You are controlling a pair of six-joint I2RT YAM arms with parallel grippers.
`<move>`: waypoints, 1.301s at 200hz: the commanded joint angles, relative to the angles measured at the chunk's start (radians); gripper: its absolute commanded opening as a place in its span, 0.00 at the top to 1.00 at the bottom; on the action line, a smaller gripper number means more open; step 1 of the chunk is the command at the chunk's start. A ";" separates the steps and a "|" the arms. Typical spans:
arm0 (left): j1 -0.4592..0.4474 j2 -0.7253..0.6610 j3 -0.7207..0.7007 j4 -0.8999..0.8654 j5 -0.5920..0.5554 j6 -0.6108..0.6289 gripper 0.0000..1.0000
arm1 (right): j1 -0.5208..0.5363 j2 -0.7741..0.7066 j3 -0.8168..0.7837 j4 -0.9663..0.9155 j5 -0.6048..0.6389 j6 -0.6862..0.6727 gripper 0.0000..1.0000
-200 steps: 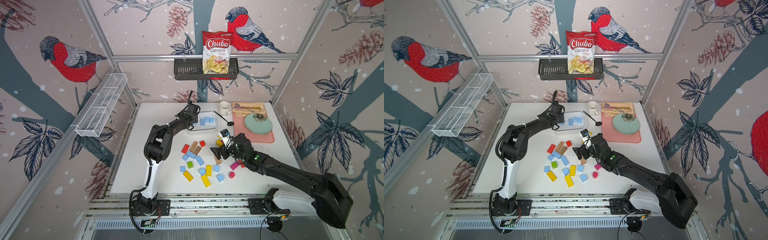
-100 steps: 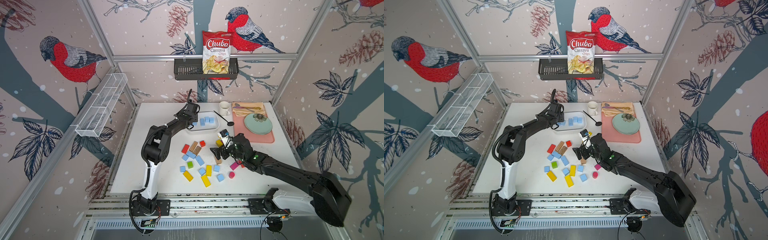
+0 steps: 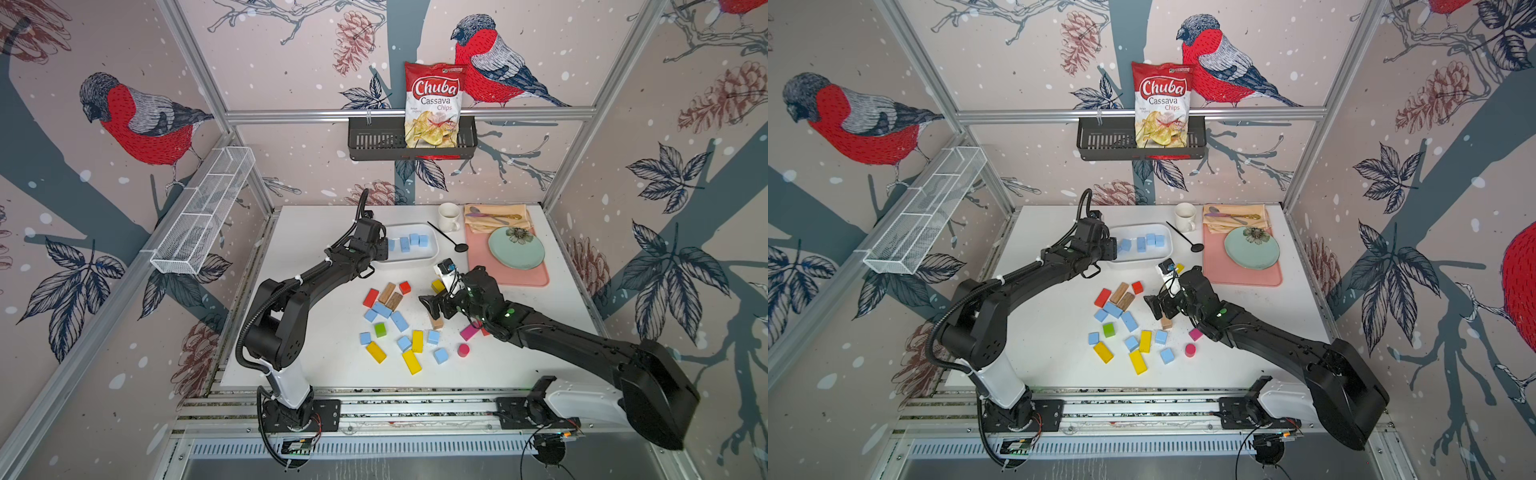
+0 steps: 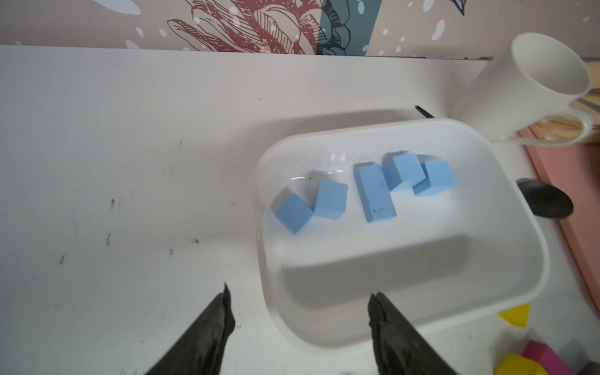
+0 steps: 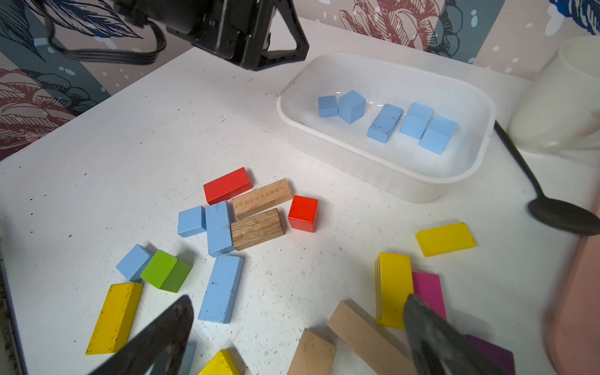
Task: Pick out the blue building blocks
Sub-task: Place the building block in the storage box, then pick up the building block from the center of the board.
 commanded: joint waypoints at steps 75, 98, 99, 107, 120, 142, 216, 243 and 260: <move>-0.094 -0.231 -0.201 -0.048 -0.017 0.090 0.23 | 0.000 0.095 0.072 0.034 -0.095 -0.038 0.00; -0.097 -0.246 -0.211 -0.091 -0.008 0.101 0.23 | 0.002 0.103 0.078 0.033 -0.096 -0.040 0.00; -0.097 -0.246 -0.211 -0.093 -0.008 0.101 0.23 | 0.001 0.103 0.078 0.033 -0.096 -0.040 0.00; -0.100 -0.249 -0.212 -0.109 -0.013 0.105 0.22 | 0.000 0.103 0.078 0.032 -0.095 -0.040 0.00; -0.103 -0.254 -0.218 -0.125 -0.025 0.111 0.22 | 0.000 0.102 0.075 0.034 -0.093 -0.040 0.01; -0.105 -0.263 -0.234 -0.129 -0.021 0.121 0.21 | 0.000 0.102 0.070 0.036 -0.091 -0.040 0.00; -0.116 -0.222 -0.232 -0.179 -0.001 0.126 0.24 | 0.000 0.093 0.057 0.041 -0.087 -0.040 0.00; -0.117 -0.217 -0.238 -0.168 0.032 0.121 0.15 | 0.001 0.086 0.049 0.044 -0.087 -0.038 0.00; -0.121 -0.212 -0.241 -0.166 0.049 0.122 0.10 | 0.001 0.081 0.045 0.044 -0.085 -0.037 0.00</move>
